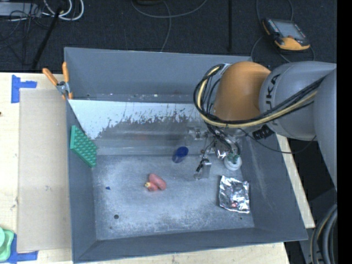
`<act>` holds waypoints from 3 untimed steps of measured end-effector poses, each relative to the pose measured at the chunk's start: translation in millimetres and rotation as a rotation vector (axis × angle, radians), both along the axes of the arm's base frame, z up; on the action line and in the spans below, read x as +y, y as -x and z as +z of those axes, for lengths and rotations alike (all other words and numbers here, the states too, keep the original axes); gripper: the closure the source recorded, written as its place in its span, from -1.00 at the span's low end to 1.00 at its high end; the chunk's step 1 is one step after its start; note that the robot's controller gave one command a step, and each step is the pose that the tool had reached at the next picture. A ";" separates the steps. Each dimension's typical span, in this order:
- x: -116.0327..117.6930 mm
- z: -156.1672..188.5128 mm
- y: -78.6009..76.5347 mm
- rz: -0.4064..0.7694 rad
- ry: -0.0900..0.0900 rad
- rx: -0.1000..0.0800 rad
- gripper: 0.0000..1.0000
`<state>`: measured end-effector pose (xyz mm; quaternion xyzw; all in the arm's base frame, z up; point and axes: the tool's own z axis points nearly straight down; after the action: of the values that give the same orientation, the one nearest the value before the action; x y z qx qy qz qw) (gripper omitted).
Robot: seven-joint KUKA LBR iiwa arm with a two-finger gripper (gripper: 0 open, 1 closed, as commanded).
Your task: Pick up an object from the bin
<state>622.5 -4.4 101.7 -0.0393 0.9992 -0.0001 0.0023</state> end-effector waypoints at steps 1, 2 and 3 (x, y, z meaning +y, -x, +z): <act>32.2 -1.5 0.3 0.242 0.000 0.002 -1.00; 18.5 -26.5 -4.8 0.283 -0.004 -0.014 -1.00; 19.5 -24.1 -6.6 0.280 -0.006 -0.018 -1.00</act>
Offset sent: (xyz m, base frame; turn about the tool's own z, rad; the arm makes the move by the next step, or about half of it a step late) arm -0.0010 0.0312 -0.0017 -0.2433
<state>629.1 15.1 77.6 -0.1785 0.9839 0.0027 0.0115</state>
